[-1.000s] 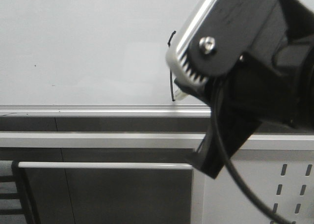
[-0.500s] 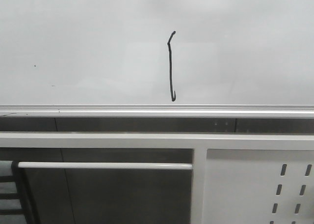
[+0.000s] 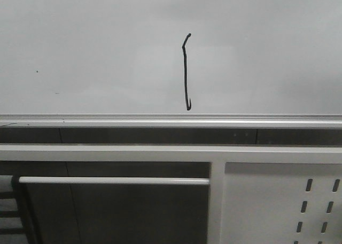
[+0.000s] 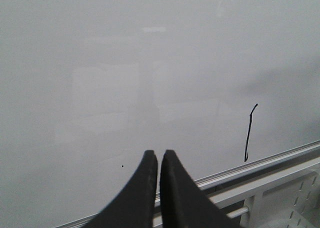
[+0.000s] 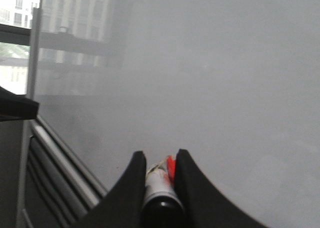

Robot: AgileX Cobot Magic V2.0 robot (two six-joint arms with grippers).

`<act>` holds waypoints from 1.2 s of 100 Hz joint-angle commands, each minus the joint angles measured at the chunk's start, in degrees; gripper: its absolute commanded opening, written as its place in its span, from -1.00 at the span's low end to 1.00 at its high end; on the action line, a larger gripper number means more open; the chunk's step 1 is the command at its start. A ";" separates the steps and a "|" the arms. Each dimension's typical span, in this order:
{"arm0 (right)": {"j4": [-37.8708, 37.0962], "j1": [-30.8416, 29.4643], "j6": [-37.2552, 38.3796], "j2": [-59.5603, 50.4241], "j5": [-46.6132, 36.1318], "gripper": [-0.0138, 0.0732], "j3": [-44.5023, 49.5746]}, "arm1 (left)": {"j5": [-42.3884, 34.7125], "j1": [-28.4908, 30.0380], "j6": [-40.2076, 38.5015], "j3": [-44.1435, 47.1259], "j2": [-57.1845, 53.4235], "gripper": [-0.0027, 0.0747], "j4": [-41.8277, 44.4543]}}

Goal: Write number 1 on whiteboard

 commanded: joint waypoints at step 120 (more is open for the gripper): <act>33.48 -0.19 1.45 20.35 3.73 -0.80 -25.38 | 25.31 -23.83 14.49 -25.49 22.89 0.03 14.56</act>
